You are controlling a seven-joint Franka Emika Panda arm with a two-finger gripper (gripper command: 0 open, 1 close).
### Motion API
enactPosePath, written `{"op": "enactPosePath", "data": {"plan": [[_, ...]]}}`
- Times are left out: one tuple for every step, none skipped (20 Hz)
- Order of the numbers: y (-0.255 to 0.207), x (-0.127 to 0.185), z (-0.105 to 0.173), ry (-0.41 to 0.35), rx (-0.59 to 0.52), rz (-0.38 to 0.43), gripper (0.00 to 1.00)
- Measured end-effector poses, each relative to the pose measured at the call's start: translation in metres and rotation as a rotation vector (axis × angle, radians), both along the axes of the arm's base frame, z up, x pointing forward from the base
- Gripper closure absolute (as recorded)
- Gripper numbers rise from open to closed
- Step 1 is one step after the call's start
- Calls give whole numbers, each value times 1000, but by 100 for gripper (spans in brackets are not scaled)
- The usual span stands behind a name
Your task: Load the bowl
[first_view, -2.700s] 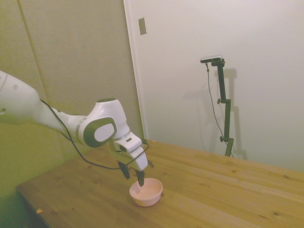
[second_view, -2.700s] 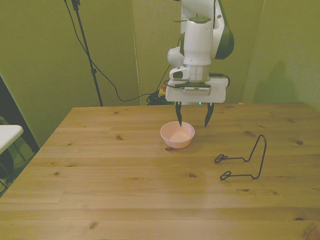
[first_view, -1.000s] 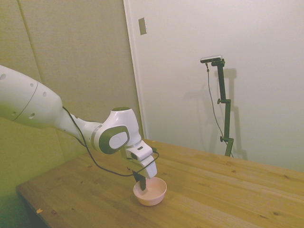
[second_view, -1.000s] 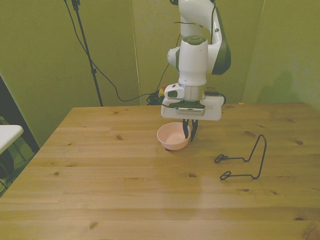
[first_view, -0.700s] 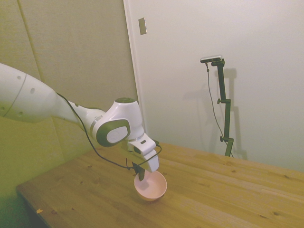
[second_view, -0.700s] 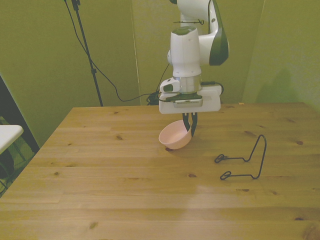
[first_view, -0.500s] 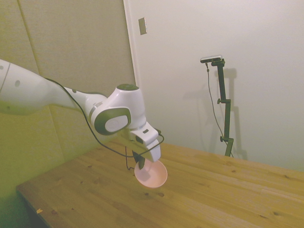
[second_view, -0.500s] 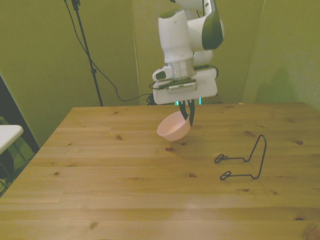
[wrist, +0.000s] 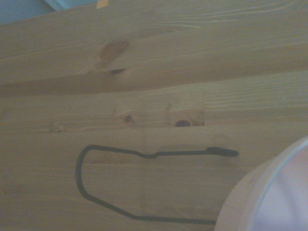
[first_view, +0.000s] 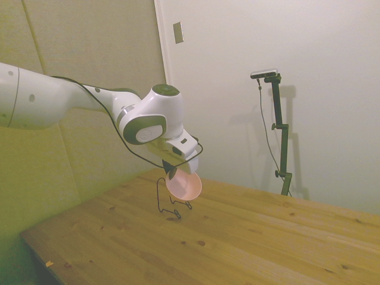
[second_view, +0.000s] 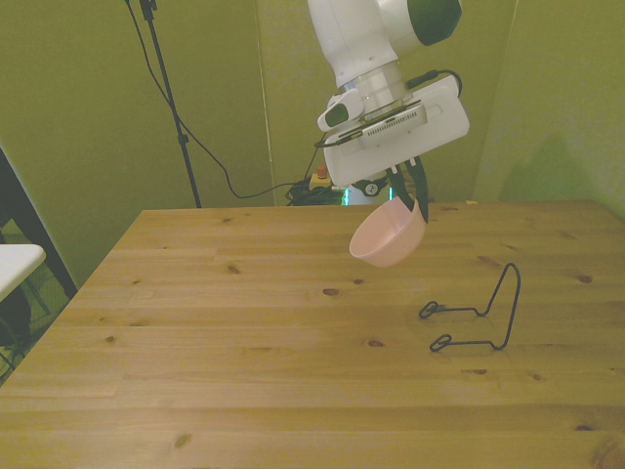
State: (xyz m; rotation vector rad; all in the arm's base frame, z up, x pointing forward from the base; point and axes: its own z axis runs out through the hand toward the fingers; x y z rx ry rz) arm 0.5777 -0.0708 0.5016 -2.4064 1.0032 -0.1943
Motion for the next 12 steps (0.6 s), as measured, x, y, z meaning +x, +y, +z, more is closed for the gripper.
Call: {"op": "enactPosePath", "data": {"plan": [[1,3,-3,-22,28,23,100],[1,6,-6,-44,58,40,100],[0,9,-10,-69,93,55,100],[-2,13,-16,-94,129,70,100],[-3,16,-23,-104,155,79,100],[-2,19,-30,-106,191,95,100],[2,23,-36,-102,226,115,100],[8,28,-43,-95,253,128,100],[19,39,-50,-86,286,155,100],[19,39,-50,-87,287,157,100],[19,39,-51,-88,287,163,100],[20,40,-54,-91,289,168,100]]}}
